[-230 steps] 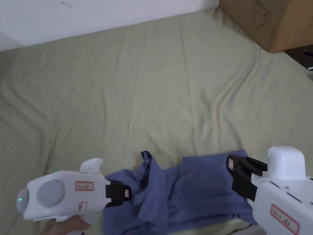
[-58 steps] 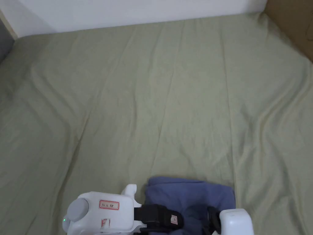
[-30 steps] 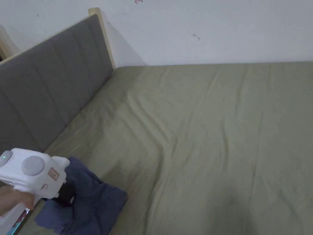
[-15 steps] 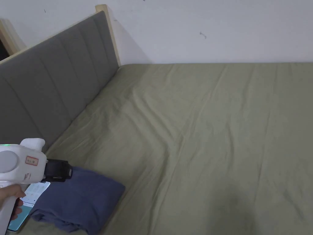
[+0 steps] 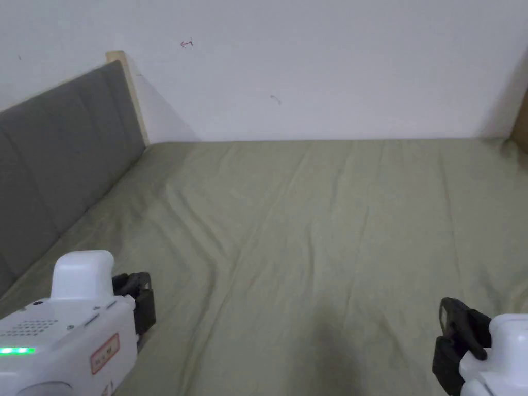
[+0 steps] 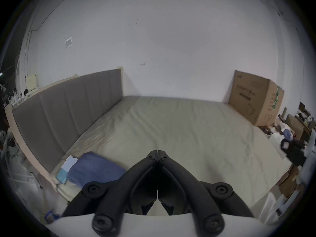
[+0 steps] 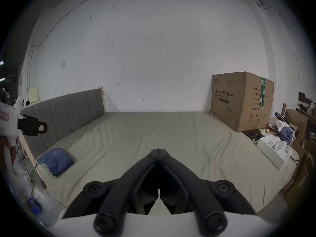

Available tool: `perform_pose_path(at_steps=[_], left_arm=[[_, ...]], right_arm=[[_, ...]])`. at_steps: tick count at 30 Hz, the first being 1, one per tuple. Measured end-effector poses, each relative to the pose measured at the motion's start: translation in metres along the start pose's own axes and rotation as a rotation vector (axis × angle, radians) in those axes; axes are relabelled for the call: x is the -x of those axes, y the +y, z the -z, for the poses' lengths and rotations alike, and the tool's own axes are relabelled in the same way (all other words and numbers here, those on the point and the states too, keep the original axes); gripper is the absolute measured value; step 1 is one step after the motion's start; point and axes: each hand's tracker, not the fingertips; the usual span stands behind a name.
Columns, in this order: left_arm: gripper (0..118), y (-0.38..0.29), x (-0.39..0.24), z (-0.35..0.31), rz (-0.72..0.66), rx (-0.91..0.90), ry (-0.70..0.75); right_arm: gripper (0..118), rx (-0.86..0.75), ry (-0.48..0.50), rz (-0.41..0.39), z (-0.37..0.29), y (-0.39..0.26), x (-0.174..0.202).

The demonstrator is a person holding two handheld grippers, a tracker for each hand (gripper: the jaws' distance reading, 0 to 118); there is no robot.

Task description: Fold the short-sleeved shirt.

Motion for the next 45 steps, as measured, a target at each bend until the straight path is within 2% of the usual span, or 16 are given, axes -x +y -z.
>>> perform_pose_path(at_steps=[2,9,13,18,20,21,22,24,25,26,28,33,35,38,41,45], left_arm=[[0,-0.005,-0.029,-0.01,-0.003,-0.073,-0.101],[0,-0.017,-0.12,-0.043,0.044,-0.22,-0.05],[0,-0.025,-0.142,-0.056,0.049,-0.24,-0.065],[0,-0.03,-0.156,-0.071,0.136,-0.316,-0.009],[1,-0.03,-0.154,-0.077,0.122,-0.34,-0.018],[9,-0.029,-0.153,-0.078,0.116,-0.342,-0.012],[34,-0.028,-0.15,-0.08,0.111,-0.341,-0.018],[95,-0.025,-0.146,-0.08,0.104,-0.311,-0.034],[115,-0.024,-0.147,-0.077,0.103,-0.29,-0.039],[116,-0.023,-0.146,-0.077,0.096,-0.274,-0.038],[116,-0.025,-0.145,-0.081,0.084,-0.297,-0.043],[116,-0.018,-0.15,-0.086,0.115,-0.296,-0.058],[116,-0.013,-0.146,-0.093,0.052,-0.329,-0.102],[116,-0.002,-0.147,-0.099,0.014,-0.294,-0.066],[116,0.006,-0.153,-0.099,0.026,-0.191,0.037],[116,0.006,-0.144,-0.102,0.017,-0.251,-0.08]], right_arm=[[0,-0.016,-0.008,0.011,-0.006,0.002,-0.008],[0,-0.094,-0.037,0.022,-0.034,0.017,-0.036],[0,-0.108,-0.067,0.023,-0.048,0.02,-0.048],[0,-0.119,-0.099,0.035,-0.06,0.017,-0.057],[5,-0.117,-0.106,0.052,-0.063,0.017,-0.063],[10,-0.117,-0.106,0.062,-0.063,0.018,-0.066],[21,-0.113,-0.108,0.071,-0.064,0.019,-0.067],[41,-0.11,-0.111,0.079,-0.065,0.02,-0.071],[54,-0.111,-0.116,0.083,-0.067,0.02,-0.072],[68,-0.108,-0.12,0.095,-0.068,0.022,-0.073],[116,-0.119,-0.111,0.142,-0.072,0.023,-0.076],[118,-0.166,-0.133,0.11,-0.078,0.031,-0.076],[118,-0.17,-0.139,0.096,-0.078,0.035,-0.076],[118,-0.172,-0.149,0.101,-0.078,0.038,-0.079],[118,-0.169,-0.147,0.115,-0.076,0.04,-0.081],[118,-0.164,-0.155,0.127,-0.075,0.037,-0.08]])
